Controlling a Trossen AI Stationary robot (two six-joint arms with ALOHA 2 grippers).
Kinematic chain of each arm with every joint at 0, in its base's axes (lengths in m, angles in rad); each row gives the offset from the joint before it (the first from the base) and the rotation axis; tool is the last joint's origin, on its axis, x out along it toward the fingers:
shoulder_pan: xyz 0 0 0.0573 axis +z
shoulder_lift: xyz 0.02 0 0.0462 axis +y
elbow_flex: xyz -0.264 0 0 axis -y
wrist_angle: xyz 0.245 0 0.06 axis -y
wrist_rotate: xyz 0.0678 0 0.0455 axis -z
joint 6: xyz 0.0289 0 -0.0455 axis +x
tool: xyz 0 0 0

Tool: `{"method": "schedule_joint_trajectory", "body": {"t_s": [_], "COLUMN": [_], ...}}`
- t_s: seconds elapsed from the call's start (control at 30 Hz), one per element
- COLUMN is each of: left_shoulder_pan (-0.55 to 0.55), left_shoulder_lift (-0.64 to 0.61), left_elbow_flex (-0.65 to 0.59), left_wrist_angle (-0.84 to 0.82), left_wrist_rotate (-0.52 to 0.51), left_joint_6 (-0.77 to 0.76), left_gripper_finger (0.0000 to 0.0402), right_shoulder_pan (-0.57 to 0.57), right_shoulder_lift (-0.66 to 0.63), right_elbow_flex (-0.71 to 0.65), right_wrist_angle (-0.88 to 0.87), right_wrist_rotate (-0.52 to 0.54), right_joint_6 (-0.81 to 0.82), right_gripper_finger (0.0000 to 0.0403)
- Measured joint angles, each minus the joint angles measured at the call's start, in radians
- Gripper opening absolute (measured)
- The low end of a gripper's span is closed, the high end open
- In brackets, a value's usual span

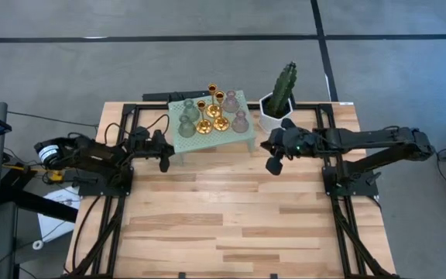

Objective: Pick & Place candle stick holders
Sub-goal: Return to Home Position

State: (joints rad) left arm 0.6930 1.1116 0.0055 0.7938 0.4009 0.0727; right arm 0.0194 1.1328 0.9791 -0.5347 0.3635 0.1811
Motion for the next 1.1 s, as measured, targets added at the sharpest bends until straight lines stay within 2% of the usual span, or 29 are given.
{"method": "schedule_joint_trajectory", "body": {"t_s": [0.1, 0.2, 0.37, 0.6, 0.73, 0.8, 0.97, 1.1], "left_shoulder_pan": [0.017, 0.034, 0.039, 0.038, 0.035, 0.025, -0.040, -0.131], "left_shoulder_lift": [-0.068, -0.173, -0.391, -0.707, -0.858, -0.923, -1.048, -1.103], "left_elbow_flex": [0.000, 0.000, 0.000, 0.000, 0.000, 0.000, 0.000, 0.000], "left_wrist_angle": [-0.093, -0.225, -0.399, -0.640, -0.666, -0.667, -0.667, -0.667], "left_wrist_rotate": [0.000, 0.000, 0.007, 0.078, 0.190, 0.212, 0.192, 0.114], "left_joint_6": [0.017, 0.026, 0.028, -0.004, -0.107, -0.168, -0.266, -0.293], "left_gripper_finger": [0.0003, 0.0003, 0.0003, 0.0003, 0.0003, 0.0003, 0.0002, 0.0002], "right_shoulder_pan": [0.026, 0.043, 0.067, 0.099, 0.106, 0.110, 0.139, 0.167], "right_shoulder_lift": [0.000, 0.000, 0.000, -0.017, -0.083, -0.131, -0.284, -0.407], "right_elbow_flex": [0.000, 0.000, 0.000, -0.028, -0.125, -0.184, -0.328, -0.409], "right_wrist_angle": [-0.028, -0.073, -0.102, -0.095, -0.014, 0.055, 0.183, 0.234], "right_wrist_rotate": [0.077, 0.094, 0.147, 0.208, 0.210, 0.205, 0.160, 0.160], "right_joint_6": [0.008, 0.026, 0.038, 0.032, 0.030, 0.030, 0.026, 0.022], "right_gripper_finger": [0.0013, 0.0004, 0.0001, 0.0001, 0.0000, 0.0000, 0.0000, 0.0000]}}
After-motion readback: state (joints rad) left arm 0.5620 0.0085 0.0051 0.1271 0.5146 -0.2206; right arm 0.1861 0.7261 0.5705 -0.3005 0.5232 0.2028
